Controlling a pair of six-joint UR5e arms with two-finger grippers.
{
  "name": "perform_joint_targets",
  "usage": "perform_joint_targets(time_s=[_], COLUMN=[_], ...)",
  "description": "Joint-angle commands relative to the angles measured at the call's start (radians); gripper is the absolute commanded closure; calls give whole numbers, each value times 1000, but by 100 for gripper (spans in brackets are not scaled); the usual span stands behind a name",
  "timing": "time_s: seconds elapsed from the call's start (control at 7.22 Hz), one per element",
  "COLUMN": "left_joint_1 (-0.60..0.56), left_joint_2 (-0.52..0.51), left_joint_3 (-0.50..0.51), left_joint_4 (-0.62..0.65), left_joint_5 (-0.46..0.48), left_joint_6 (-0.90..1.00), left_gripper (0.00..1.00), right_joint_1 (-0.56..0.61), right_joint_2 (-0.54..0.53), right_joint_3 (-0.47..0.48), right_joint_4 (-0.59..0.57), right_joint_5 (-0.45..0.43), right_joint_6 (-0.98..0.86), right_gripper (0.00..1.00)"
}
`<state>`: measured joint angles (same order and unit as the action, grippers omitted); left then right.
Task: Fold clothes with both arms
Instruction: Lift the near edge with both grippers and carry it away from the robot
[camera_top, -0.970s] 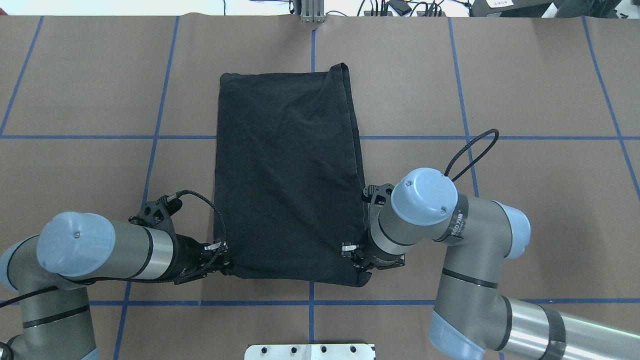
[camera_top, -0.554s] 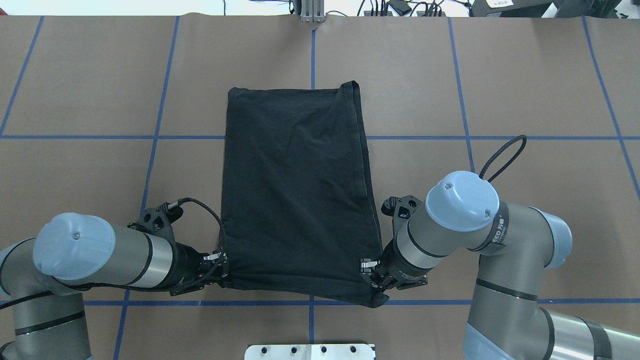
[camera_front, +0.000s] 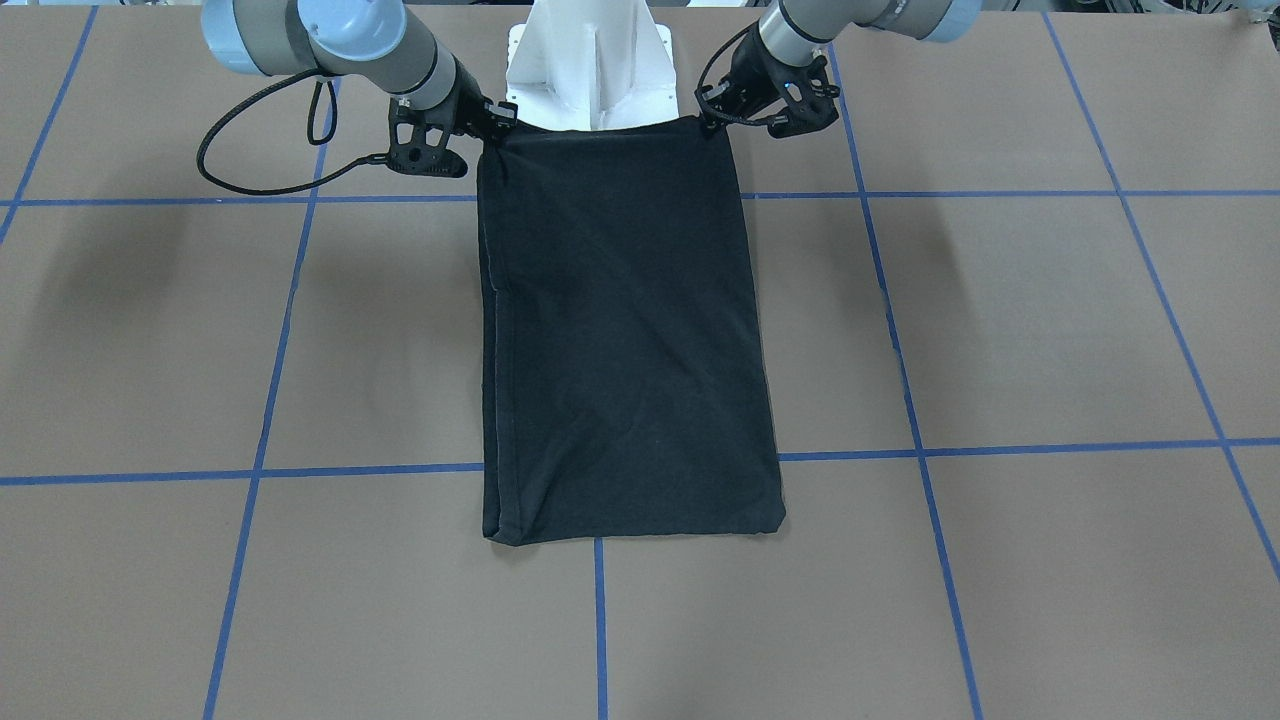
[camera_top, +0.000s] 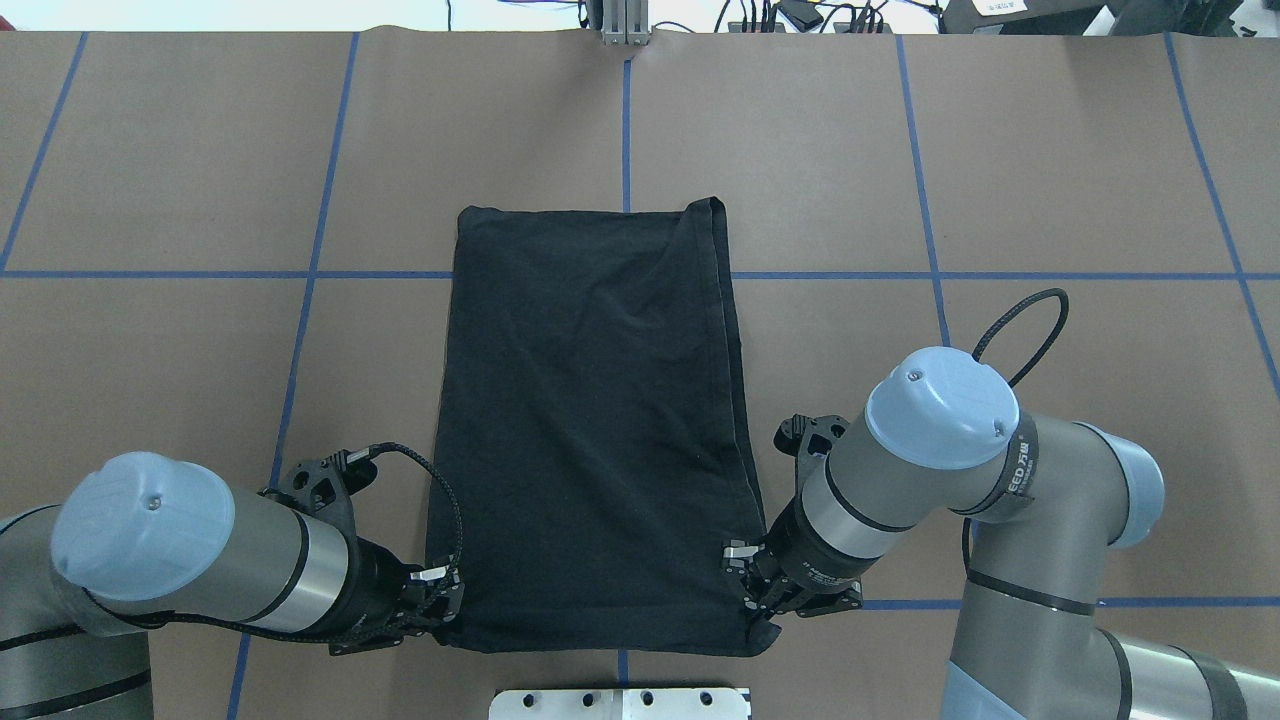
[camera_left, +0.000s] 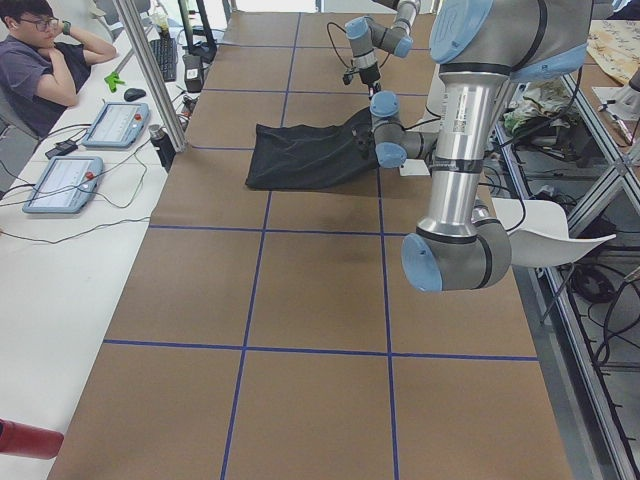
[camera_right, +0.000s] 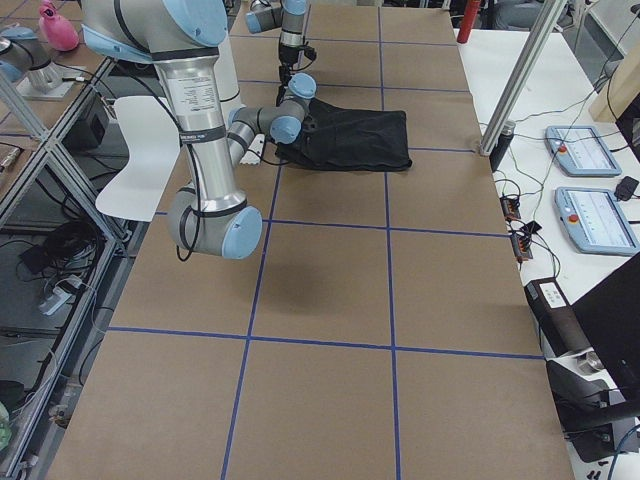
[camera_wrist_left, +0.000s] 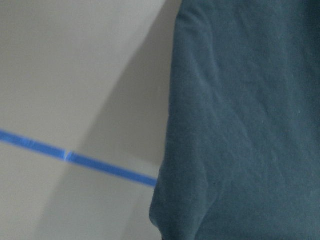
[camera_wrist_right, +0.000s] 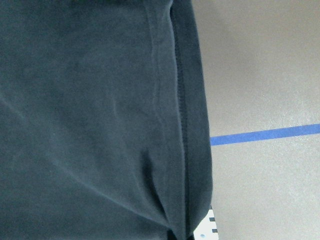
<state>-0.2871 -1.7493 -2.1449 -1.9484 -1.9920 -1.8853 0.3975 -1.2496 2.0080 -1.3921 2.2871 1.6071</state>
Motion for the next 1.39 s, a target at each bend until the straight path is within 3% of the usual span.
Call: perform_joint_targets(time_s=[0.0,0.28,0.55,0.97,1.25], left_joint_1=[-35,-160,-304,-418,-504], left_joint_2=[-6,-12,-41,-197,-240], left_joint_3=[-35,-35,-14,195,282], left_joint_4=[14,14,14,13,2], left_joint_5=[-48,-54,-141,-145,-145], left_joint_6=[3,59,118,179,224], left_gripper=[100,100,100,100,100], right_joint_1=[117,197,257,337,369], right_joint_2=[10,44,107,195,284], right_joint_3=[-2,-14,-47,-145,-257], right_joint_4=[4,4,4,4,7], right_joint_5=[96,124,115,109,50], right_joint_6=[7,-4,-4,-6,-9], right_gripper=[100,100,100,100,100])
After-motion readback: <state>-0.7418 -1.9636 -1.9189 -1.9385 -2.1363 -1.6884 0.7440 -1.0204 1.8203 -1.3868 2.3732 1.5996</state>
